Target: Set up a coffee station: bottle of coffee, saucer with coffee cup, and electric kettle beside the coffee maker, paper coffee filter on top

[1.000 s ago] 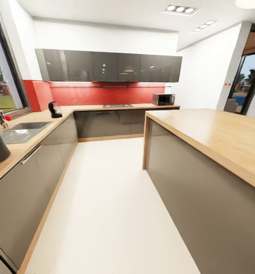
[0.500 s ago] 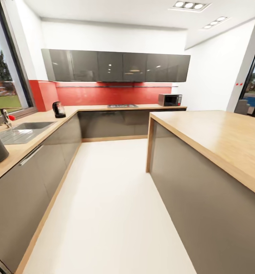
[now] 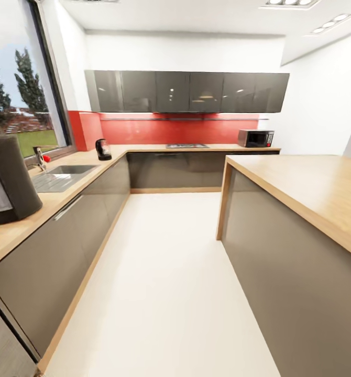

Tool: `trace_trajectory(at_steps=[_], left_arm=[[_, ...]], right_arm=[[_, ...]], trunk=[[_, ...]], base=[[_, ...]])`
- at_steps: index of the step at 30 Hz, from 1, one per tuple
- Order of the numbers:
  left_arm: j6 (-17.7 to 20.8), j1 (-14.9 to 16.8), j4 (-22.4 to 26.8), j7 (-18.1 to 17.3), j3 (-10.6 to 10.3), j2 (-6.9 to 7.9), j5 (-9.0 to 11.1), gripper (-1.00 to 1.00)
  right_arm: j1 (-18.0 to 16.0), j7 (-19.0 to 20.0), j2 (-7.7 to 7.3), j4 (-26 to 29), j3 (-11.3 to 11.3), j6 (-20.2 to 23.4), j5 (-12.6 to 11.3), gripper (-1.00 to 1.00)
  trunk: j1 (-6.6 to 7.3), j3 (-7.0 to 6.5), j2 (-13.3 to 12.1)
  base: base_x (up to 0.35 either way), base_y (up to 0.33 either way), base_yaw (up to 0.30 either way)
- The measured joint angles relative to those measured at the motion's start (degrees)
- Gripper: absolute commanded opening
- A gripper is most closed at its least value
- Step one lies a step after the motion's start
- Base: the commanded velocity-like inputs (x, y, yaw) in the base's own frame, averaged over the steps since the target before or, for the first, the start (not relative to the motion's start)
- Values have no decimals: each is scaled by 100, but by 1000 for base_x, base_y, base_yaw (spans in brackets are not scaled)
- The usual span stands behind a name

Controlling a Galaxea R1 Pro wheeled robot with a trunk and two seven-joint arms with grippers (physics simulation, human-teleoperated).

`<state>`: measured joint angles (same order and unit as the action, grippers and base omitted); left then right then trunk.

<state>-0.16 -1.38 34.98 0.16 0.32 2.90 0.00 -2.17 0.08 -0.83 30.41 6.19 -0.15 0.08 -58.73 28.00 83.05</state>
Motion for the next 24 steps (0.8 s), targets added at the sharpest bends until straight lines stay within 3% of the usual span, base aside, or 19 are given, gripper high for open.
trace_trajectory(at_steps=[24], left_arm=[[0,0,-2,0,-8,0,0,100]], right_arm=[[3,0,0,5,1,6,0,100]], trunk=[[2,0,0]], base=[[18,-7,229]])
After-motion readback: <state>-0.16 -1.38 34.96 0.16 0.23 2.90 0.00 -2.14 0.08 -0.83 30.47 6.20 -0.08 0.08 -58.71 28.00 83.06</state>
